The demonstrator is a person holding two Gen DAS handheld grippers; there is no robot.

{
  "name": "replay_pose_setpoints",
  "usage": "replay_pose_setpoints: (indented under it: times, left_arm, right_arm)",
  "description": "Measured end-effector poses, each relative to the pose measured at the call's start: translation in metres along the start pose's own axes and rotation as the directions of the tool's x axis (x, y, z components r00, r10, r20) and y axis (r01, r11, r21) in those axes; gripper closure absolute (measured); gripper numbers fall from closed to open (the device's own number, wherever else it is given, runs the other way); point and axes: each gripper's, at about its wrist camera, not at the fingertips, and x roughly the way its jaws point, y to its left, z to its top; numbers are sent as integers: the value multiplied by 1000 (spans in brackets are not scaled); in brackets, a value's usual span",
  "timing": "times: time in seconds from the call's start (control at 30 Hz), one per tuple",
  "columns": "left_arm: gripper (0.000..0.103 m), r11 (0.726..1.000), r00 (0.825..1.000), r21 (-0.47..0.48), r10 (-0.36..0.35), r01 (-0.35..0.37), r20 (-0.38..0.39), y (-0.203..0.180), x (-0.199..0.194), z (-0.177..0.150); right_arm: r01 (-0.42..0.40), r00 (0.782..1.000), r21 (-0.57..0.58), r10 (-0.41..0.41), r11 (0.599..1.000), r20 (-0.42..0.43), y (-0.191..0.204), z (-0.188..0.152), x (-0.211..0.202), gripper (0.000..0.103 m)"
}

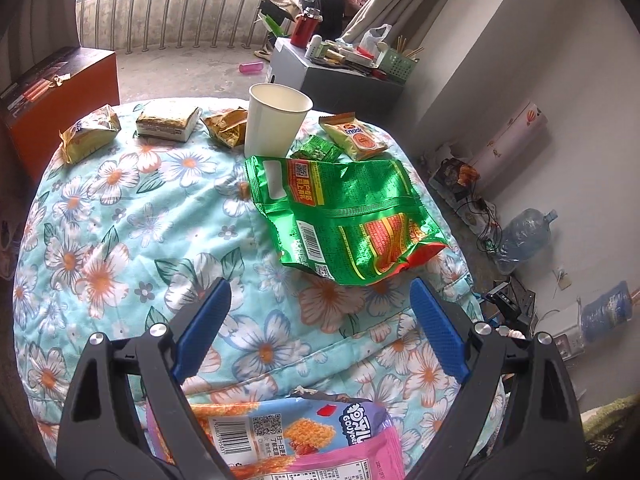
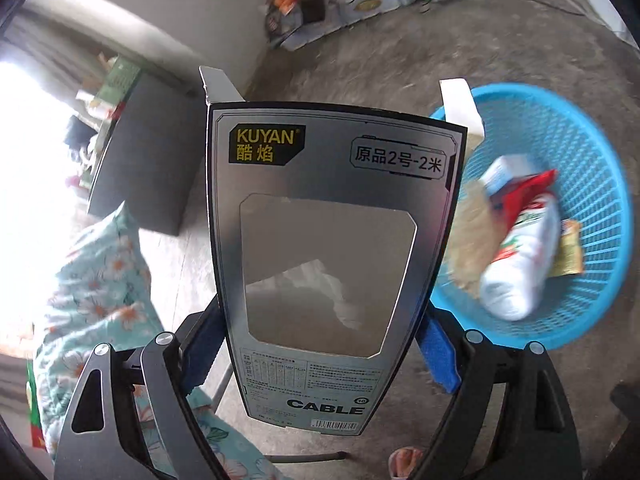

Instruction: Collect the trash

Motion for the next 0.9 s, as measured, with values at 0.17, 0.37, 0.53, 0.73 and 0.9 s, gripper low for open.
replay_pose_setpoints:
  times: [0.17, 0.37, 0.53, 0.73, 0.9]
  left_arm:
    - [17, 999, 998, -1, -52, 52, 25, -5, -9, -6]
    - [17, 997, 996, -3, -77, 78, 54, -8, -21, -8]
    - [17, 998, 997, -20, -60, 62, 56, 0, -21, -8]
    - [17, 997, 997, -32, -63, 65, 55, 4, -19, -8]
    - [17, 997, 997, -39, -64, 66, 48, 6, -16, -8]
  right_arm:
    - [64, 993, 283, -32, 957, -115, -69, 40, 39, 17]
    - [96, 985, 438, -24, 894, -169, -120, 11, 105, 15]
    - [-26, 995, 408, 62, 913, -75, -125, 3, 91, 15]
    - [-123, 992, 322, 110, 939, 59, -122, -16, 34, 16]
    - [-59, 998, 238, 64, 969, -11, -120, -54, 17, 32]
